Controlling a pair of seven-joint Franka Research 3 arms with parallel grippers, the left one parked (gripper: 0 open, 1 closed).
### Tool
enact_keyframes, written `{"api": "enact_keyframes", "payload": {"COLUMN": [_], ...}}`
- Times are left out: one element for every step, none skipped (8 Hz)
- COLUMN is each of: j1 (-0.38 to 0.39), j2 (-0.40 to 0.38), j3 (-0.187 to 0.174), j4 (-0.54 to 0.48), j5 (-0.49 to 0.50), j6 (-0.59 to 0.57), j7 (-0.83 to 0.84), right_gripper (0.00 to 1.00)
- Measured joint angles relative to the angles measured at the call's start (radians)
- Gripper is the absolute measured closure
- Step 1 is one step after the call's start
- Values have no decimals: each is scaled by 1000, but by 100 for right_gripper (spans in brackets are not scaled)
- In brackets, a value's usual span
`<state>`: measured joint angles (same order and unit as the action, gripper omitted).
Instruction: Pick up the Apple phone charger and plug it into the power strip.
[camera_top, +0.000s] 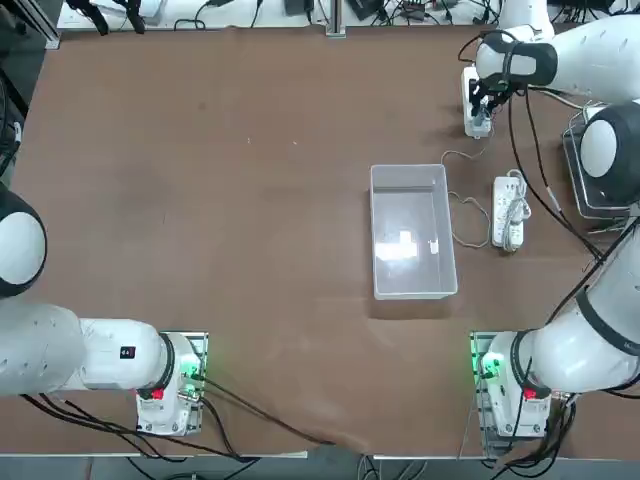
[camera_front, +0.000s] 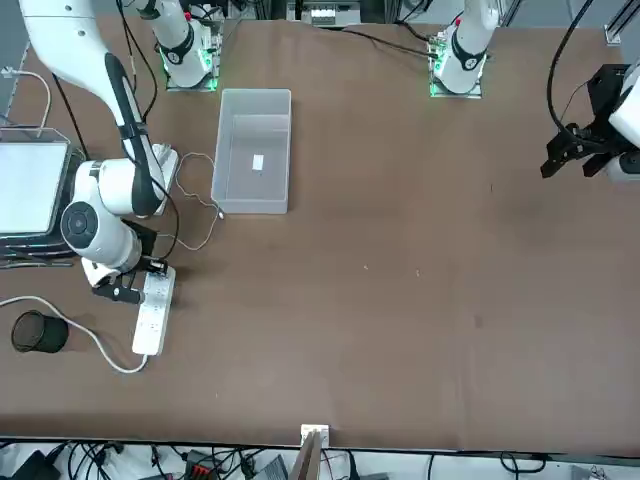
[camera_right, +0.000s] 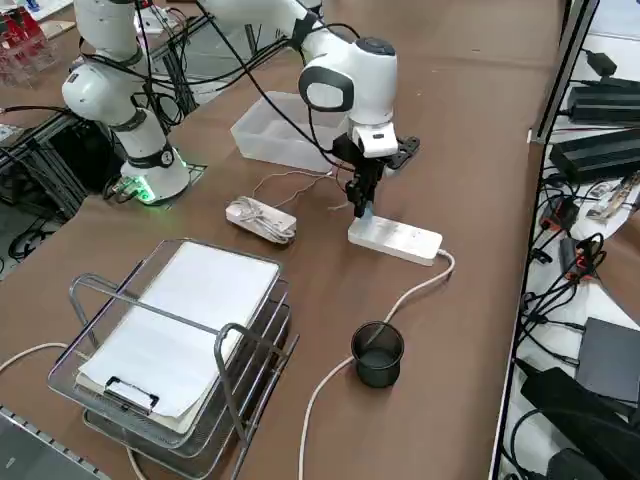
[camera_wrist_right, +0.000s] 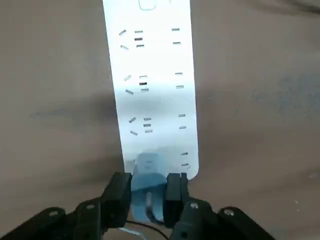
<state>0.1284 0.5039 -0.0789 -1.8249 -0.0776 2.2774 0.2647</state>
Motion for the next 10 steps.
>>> {"api": "enact_keyframes", "payload": {"j1": [-2, -6, -11, -12, -12, -12, -12, -12, -12, -12], "j2": [0, 0, 0, 0, 0, 0, 0, 0, 0, 0], "j3": [0, 0, 0, 0, 0, 0, 1, 1, 1, 1], "j4": [0, 0, 0, 0, 0, 0, 0, 1, 1, 1], "j5": [0, 0, 0, 0, 3, 16, 29, 35, 35, 35], "j6": [0, 0, 0, 0, 0, 0, 0, 0, 0, 0], "j7": [-10, -17, -24, -27, -27, -28, -29, -30, -30, -31], "right_gripper": [63, 63, 63, 63, 63, 63, 63, 63, 63, 63]}}
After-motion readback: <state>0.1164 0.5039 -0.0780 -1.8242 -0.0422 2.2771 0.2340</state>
